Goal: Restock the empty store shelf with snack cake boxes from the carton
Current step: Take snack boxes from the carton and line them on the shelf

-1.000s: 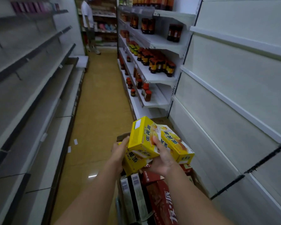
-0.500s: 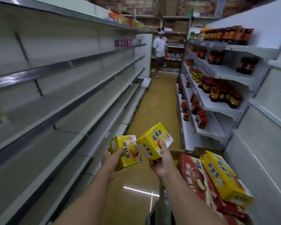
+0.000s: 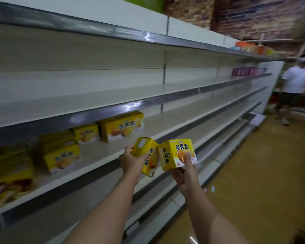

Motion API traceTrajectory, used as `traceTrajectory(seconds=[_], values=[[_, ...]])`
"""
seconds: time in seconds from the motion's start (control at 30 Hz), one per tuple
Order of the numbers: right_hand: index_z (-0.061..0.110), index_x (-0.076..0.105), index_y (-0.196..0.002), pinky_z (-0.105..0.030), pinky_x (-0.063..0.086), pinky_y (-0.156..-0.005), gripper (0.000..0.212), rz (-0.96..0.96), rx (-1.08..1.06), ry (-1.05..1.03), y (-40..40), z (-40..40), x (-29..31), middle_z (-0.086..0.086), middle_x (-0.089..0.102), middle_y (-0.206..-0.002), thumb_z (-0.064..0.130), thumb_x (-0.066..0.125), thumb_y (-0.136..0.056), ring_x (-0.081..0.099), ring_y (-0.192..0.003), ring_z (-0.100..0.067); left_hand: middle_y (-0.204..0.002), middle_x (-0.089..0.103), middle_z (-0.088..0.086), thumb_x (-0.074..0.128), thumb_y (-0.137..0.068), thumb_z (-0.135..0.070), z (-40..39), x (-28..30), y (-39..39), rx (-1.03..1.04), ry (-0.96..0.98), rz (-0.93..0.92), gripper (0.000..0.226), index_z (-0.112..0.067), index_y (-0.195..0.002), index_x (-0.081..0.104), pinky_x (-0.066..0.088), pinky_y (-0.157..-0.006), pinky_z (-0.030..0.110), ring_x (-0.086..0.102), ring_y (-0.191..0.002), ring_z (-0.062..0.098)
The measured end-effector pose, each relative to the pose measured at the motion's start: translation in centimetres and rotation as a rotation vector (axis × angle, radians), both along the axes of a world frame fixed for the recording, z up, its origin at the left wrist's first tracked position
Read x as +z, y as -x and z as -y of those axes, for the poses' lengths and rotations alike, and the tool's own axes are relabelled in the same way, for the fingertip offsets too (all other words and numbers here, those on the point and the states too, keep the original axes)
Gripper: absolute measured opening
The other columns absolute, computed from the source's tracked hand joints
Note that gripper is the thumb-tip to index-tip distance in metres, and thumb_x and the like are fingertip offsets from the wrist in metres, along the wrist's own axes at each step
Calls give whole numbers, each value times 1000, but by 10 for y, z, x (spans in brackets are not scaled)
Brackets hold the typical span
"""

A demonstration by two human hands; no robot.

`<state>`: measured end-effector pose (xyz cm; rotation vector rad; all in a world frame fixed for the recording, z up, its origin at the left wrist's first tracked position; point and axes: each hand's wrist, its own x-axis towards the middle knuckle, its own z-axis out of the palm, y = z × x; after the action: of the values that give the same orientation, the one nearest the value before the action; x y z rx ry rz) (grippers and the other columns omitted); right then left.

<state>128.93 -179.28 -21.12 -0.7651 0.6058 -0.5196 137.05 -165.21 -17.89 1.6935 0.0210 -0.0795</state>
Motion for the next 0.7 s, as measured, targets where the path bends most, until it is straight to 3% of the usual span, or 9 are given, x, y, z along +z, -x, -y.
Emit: traceTrajectory(seconds=[0.13, 0.33, 0.4, 0.53, 0.7], values=[[10, 46, -133, -37, 54, -68, 51, 16, 92, -23, -40, -41, 2, -18, 65, -111, 34, 61, -91, 66, -86, -27, -122, 45, 9, 81, -65, -20, -46, 10, -34, 121, -61, 63, 63, -28, -123, 56, 53, -89, 44, 55, -103, 30], [7, 56, -123, -30, 58, -67, 32, 40, 324, 46, -79, -66, 5, -10, 69, -97, 19, 59, -93, 69, -82, -20, -126, 52, 9, 77, -58, -23, -92, 7, -68, 218, -244, 46, 79, -22, -131, 45, 50, -91, 46, 53, -113, 33], [7, 56, -121, -27, 59, -71, 30, 39, 409, 83, -96, -70, 8, -11, 69, -102, 17, 59, -92, 69, -89, -21, -128, 48, 12, 78, -64, -19, -102, 10, -73, 231, -341, 65, 76, -22, -133, 45, 47, -94, 44, 50, -115, 34], [7, 54, -128, -35, 55, -86, 45, -4, 460, 104, -140, -72, 0, -18, 65, -121, 16, 67, -87, 64, -108, -30, -137, 39, 15, 76, -74, -17, -108, 11, -88, 233, -519, 93, 73, -24, -140, 45, 40, -100, 39, 43, -124, 34], [11, 57, -123, -21, 45, -64, 44, -75, 443, 121, -191, -56, 1, -8, 65, -114, 21, 73, -83, 63, -87, -14, -149, 27, 13, 69, -84, -27, -104, 15, -113, 200, -690, 73, 71, -29, -146, 34, 37, -103, 35, 34, -135, 31]])
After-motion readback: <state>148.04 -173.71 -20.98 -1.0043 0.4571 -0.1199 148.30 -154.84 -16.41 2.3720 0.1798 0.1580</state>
